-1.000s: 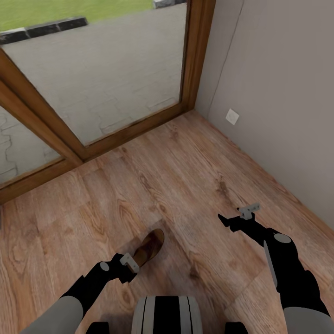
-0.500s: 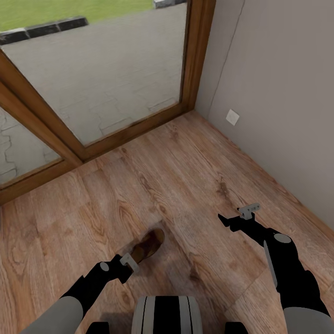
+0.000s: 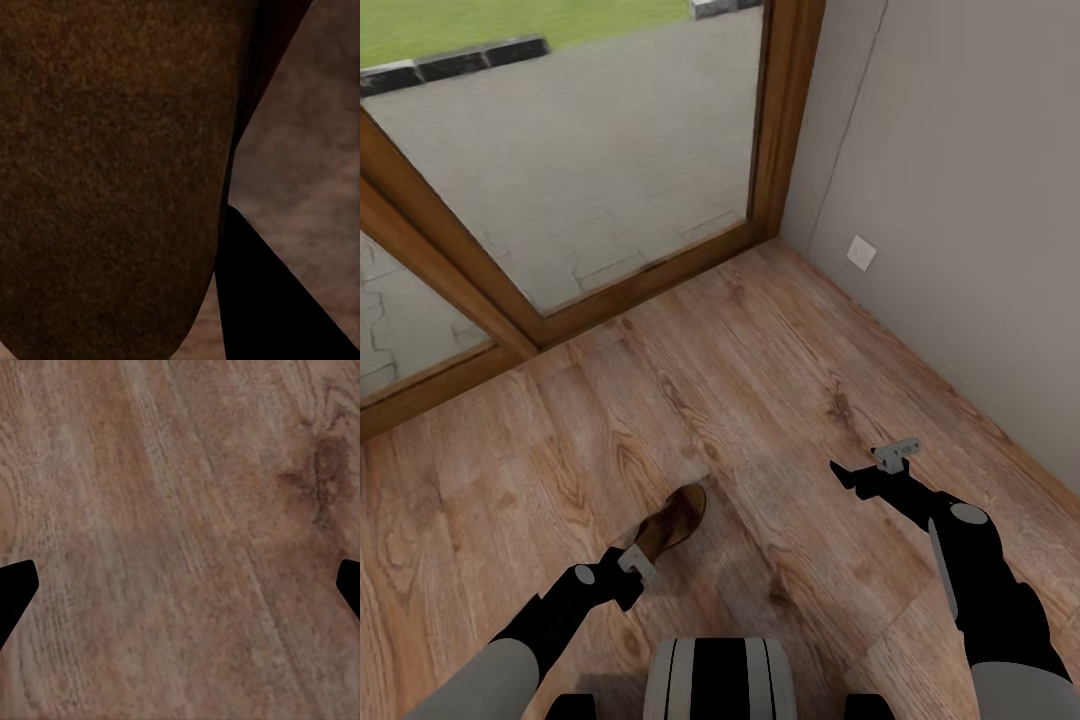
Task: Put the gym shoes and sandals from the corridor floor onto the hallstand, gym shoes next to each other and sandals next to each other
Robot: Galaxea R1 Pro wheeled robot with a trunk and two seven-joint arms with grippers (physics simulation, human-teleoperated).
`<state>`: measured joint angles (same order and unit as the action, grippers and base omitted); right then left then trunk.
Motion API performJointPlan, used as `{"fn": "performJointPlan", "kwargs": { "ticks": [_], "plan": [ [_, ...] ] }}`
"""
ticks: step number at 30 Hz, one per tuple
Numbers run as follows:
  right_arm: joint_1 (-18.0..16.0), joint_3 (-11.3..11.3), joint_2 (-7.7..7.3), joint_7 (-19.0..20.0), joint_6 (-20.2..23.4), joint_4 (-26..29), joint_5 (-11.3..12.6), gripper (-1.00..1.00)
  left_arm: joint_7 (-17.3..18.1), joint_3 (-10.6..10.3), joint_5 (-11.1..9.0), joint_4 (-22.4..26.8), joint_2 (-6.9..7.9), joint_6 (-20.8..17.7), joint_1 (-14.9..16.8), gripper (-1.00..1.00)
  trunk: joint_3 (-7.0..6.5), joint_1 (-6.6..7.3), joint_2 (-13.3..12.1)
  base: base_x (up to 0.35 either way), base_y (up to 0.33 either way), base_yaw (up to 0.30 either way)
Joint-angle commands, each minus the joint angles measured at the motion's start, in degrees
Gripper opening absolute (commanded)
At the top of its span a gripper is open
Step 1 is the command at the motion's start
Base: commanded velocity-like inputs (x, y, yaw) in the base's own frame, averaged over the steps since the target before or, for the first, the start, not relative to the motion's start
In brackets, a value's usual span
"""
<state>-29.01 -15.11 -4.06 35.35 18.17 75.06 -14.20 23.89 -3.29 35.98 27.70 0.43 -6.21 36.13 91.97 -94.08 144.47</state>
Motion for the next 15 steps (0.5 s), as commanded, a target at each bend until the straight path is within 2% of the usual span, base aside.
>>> {"fn": "performJointPlan", "kwargs": {
  "ticks": [1,15],
  "plan": [
    [0.0,-0.1,0.02,0.4,0.2,0.1,-0.4,1.0,0.1,-0.2,0.7,0.2,0.07,-0.2,0.0,-1.0,0.03,0.0,0.0,0.0,0.0,0.0],
    [0.0,0.0,0.02,0.4,0.2,0.1,-0.4,1.0,0.1,-0.2,0.7,0.2,0.09,-0.2,0.0,-1.0,0.03,0.0,0.0,0.0,0.0,0.0]
  ]
}}
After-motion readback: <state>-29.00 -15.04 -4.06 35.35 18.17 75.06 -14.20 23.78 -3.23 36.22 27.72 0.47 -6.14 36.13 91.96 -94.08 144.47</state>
